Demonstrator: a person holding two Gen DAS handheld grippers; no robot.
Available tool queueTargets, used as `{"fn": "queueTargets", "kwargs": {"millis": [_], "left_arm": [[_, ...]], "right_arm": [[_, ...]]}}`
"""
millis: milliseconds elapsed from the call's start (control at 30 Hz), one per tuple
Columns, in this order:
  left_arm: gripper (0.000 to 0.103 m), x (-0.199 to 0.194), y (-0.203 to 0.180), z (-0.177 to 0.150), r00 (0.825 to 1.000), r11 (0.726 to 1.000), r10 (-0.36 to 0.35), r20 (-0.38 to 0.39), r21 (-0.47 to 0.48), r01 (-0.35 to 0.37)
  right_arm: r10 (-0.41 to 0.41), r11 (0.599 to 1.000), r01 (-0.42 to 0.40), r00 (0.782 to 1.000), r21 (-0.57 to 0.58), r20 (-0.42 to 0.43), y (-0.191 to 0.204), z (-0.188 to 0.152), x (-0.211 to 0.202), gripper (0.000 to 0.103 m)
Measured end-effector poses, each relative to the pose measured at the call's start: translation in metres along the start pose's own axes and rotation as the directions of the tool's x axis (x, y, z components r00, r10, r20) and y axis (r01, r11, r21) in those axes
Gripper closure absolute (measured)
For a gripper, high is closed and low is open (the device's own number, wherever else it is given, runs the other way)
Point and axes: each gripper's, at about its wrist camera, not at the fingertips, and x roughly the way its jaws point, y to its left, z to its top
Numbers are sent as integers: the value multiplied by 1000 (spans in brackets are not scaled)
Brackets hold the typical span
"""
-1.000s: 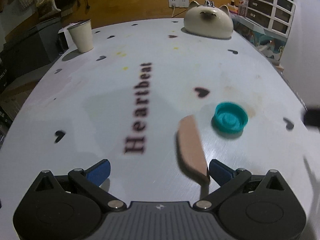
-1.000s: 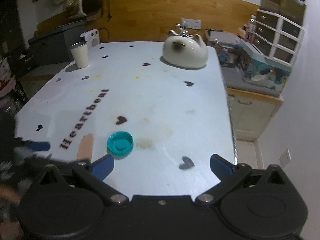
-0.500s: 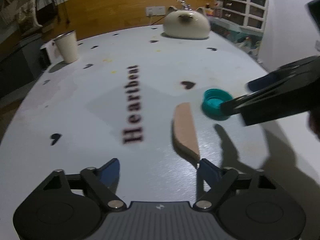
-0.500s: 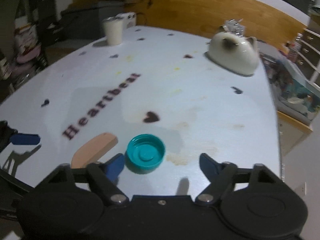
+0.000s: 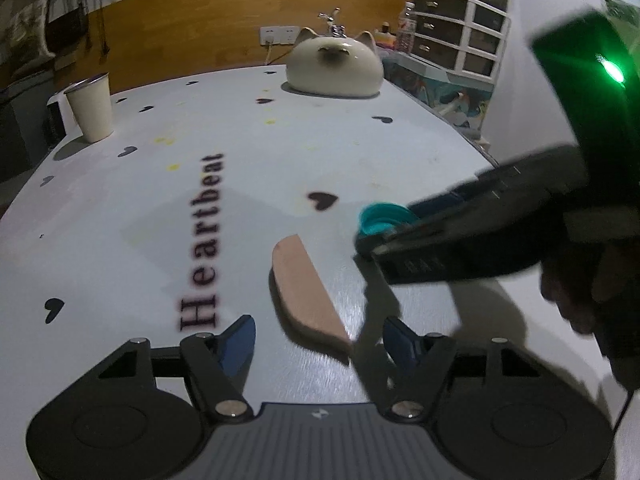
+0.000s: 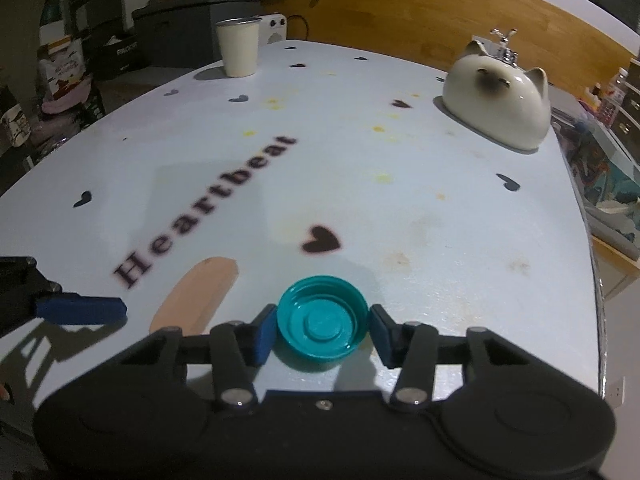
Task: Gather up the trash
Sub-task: 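Grasp the tan scrap with the left tool while the right tool holds the teal lid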
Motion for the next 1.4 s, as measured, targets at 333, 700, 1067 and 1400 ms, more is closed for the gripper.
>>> {"fn": "queueTargets", "kwargs": {"millis": [333,700,1067,1400], "left_arm": [[53,24,-3,23,997,992,75,-31,-101,-78],[75,21,-9,20,986,971,164,-28,-172,-166],[76,-1,-12,3,992,979,111,-52,-168,-118],[76,-48,-18,-7,994,982,101,-36,-157,-105]], "right_arm": [[-48,993,48,999,110,-6,-28,-25,-18,53],[-99,978,102,995,181,-23,-34,-51,-40,53],[-92,977,106,992,187,-83,-20,-63,-58,53],[-103,971,118,991,207,-80,-17,-75,-91,53]]}}
